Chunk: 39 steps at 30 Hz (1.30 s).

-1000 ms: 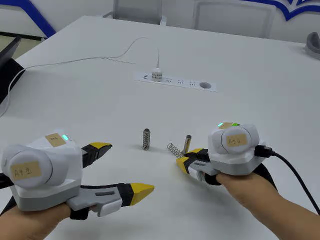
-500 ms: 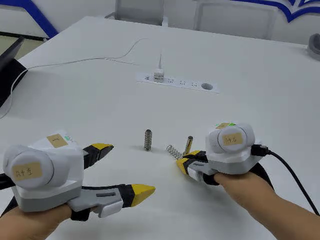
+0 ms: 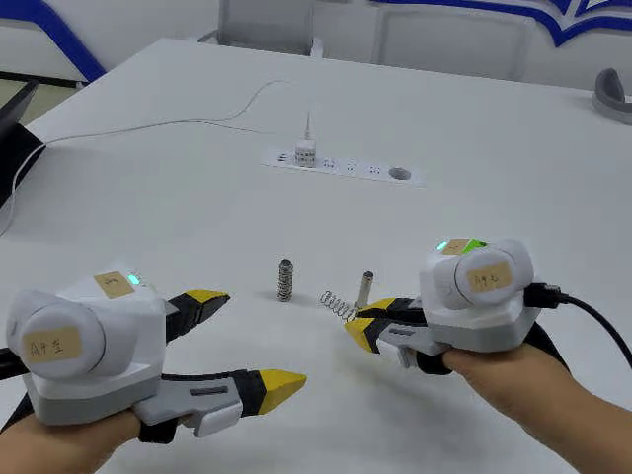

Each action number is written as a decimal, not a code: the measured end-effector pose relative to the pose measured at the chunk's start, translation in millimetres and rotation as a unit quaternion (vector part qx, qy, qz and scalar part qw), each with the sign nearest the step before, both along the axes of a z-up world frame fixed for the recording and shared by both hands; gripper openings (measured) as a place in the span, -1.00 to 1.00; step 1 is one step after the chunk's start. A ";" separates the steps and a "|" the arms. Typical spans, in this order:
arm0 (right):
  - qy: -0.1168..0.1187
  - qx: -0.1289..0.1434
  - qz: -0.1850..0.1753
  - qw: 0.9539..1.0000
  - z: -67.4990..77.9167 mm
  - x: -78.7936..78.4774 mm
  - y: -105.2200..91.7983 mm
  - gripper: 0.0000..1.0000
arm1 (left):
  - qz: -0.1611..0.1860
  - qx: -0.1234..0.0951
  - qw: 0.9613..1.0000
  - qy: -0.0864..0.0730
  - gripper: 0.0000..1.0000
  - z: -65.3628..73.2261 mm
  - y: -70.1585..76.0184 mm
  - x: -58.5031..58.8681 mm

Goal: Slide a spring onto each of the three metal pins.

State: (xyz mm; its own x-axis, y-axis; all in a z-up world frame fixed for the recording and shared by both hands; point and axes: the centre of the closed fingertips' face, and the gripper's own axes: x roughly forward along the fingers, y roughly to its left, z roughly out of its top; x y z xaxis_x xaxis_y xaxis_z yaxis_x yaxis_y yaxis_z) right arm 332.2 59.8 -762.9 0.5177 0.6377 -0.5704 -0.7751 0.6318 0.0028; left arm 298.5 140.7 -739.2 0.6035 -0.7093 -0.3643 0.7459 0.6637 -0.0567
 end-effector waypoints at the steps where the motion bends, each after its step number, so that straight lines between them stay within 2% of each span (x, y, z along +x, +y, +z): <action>1: -0.001 -0.002 0.009 1.000 3.3 -4.0 -0.7 -0.77 | -0.004 0.001 1.000 0.000 0.47 0.4 -1.4 -0.8; 7: 0.003 -0.010 0.056 0.998 15.5 -26.1 -1.9 -0.77 | -0.024 0.009 1.000 -0.005 0.42 2.9 -9.6 -3.5; 14: 0.004 -0.016 0.110 0.994 27.9 -47.0 3.7 -0.77 | -0.064 0.021 0.998 -0.009 0.30 3.7 -23.2 -13.1; 20: 0.011 -0.023 0.146 0.989 28.0 -58.9 7.5 -0.77 | -0.092 0.025 0.995 -0.010 0.12 4.0 -31.2 -21.0; 27: 0.012 -0.048 0.196 0.979 23.7 -75.5 11.0 -0.77 | -0.122 0.024 0.992 -0.007 -0.17 5.0 -38.1 -31.4; 32: 0.014 -0.062 0.223 0.973 21.3 -85.0 11.5 -0.77 | -0.156 0.028 0.987 0.004 -0.37 1.2 -45.0 -45.3; 39: 0.023 -0.074 0.250 0.965 18.2 -96.0 9.8 -0.77 | -0.198 0.057 0.979 -0.007 -0.39 -5.1 -55.2 -59.7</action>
State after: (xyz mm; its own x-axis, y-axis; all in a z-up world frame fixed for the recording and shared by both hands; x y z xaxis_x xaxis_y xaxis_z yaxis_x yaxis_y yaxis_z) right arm 236.2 69.6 -744.7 0.1384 0.7106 -0.6899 -0.9844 0.1750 -0.0172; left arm 238.8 85.5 -744.3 0.2957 -0.8433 -0.4489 0.9458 0.3244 0.0135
